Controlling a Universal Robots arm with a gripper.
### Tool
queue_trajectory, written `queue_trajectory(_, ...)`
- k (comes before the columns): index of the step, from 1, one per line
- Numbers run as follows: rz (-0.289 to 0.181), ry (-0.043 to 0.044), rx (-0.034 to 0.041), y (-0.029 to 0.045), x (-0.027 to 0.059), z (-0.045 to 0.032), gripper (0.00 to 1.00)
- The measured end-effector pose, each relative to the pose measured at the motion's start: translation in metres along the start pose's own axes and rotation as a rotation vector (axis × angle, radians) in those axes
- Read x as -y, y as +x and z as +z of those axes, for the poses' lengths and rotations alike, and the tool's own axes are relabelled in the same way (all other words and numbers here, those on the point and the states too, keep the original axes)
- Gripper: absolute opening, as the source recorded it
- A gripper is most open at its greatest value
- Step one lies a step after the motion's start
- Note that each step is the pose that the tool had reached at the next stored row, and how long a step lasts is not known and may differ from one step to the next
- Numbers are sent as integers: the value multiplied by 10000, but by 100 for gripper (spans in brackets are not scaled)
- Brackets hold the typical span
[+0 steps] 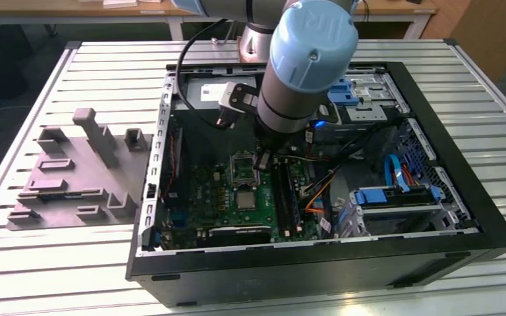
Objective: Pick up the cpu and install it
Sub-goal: 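Close the cpu cover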
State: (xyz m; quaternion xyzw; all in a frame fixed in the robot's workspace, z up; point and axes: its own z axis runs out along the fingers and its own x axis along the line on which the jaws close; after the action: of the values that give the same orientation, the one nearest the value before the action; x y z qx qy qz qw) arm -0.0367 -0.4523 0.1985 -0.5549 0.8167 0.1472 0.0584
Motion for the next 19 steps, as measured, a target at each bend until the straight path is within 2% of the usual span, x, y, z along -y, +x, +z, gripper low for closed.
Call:
queue_trajectory(7, 8, 45, -110, -8, -12, -34, 11)
queue_trajectory(19, 25, 139, -340, -30, -36, -118, 11)
